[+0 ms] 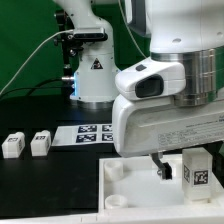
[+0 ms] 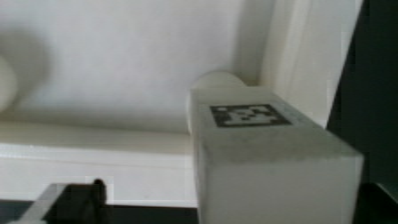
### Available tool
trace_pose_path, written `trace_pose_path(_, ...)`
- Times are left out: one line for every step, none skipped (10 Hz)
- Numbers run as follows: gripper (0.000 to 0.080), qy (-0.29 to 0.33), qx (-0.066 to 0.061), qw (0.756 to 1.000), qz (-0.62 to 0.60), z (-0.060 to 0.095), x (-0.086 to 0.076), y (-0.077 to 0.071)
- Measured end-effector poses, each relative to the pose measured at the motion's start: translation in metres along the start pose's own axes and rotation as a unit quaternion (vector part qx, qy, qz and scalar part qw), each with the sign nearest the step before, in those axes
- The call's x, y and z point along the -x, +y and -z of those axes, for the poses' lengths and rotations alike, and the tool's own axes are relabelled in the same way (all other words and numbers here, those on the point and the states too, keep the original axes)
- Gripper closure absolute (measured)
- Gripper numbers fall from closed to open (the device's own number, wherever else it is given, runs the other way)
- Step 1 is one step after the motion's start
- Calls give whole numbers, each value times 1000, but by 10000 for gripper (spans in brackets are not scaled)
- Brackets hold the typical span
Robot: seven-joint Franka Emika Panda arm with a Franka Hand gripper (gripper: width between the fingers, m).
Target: Assemble one leg
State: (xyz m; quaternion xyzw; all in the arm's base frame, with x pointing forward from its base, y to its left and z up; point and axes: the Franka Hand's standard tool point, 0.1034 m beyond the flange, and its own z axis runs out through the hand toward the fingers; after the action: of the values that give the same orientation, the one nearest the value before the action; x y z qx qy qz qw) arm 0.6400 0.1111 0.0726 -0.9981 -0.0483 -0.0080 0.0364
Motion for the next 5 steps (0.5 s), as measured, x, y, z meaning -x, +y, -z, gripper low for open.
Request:
trace_pose_path(252,0,0,1000,-10,0,0,0)
trace_pose_path(387,0,0,999,-34,0,0,0)
trace_pose_path(387,0,-1,997,-82,0,0,-1)
trace_pose_path(506,-1,-2,991,-132,0,0,-1)
trace_pose_path(506,-1,-2,987,-159,0,0,-1)
